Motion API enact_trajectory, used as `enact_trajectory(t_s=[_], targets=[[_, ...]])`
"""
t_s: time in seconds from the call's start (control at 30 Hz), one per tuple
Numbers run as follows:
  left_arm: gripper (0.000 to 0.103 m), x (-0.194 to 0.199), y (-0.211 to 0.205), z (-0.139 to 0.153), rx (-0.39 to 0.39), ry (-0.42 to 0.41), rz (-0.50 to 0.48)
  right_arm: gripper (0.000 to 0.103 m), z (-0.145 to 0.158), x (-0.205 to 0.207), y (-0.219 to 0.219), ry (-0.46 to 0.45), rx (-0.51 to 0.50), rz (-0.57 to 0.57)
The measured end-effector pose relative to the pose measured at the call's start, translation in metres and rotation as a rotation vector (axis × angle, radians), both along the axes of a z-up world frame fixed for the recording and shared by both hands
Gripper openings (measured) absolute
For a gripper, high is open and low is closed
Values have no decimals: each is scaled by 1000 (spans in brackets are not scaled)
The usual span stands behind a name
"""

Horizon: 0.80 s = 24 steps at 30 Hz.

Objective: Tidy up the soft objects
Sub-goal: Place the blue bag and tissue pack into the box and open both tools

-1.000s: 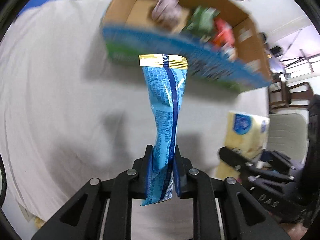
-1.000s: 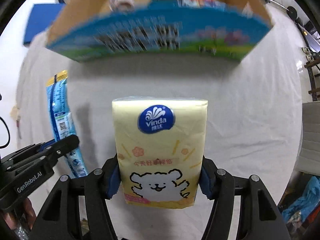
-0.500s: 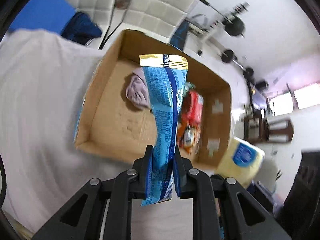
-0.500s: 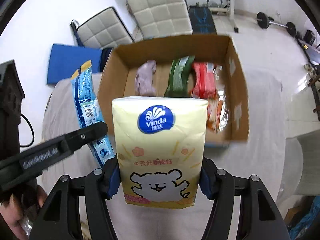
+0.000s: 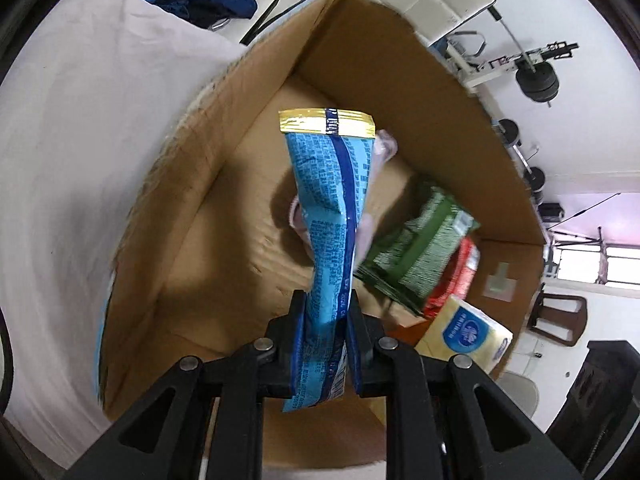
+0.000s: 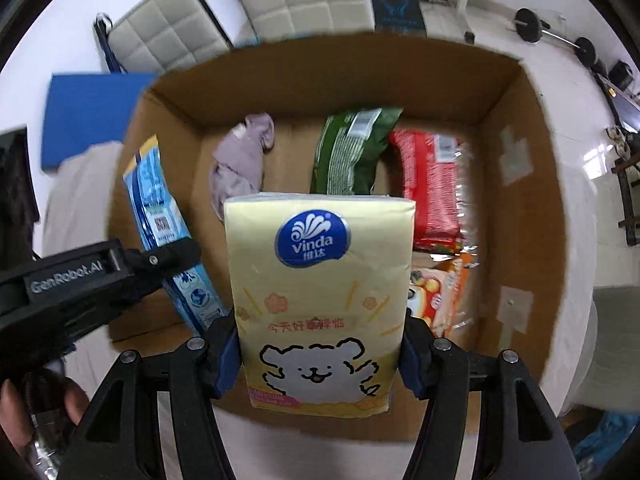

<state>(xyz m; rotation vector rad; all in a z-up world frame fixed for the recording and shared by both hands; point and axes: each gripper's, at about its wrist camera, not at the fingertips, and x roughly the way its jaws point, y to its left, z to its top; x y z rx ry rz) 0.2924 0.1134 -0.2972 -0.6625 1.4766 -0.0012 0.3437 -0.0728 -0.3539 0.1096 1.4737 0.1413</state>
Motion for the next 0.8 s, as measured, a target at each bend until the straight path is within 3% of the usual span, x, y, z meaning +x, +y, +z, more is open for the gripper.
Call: enact_trajectory(t_s=[0.4, 0.67, 0.8], targets=[[21, -1, 5, -42, 52, 85, -65, 66, -58, 14, 11, 96, -33, 20], [29, -3, 2, -27, 138, 59, -118, 67, -61, 13, 16, 102, -53, 27], [33, -5, -2, -7, 212, -1, -156, 80, -44, 8, 17, 61, -64, 33]])
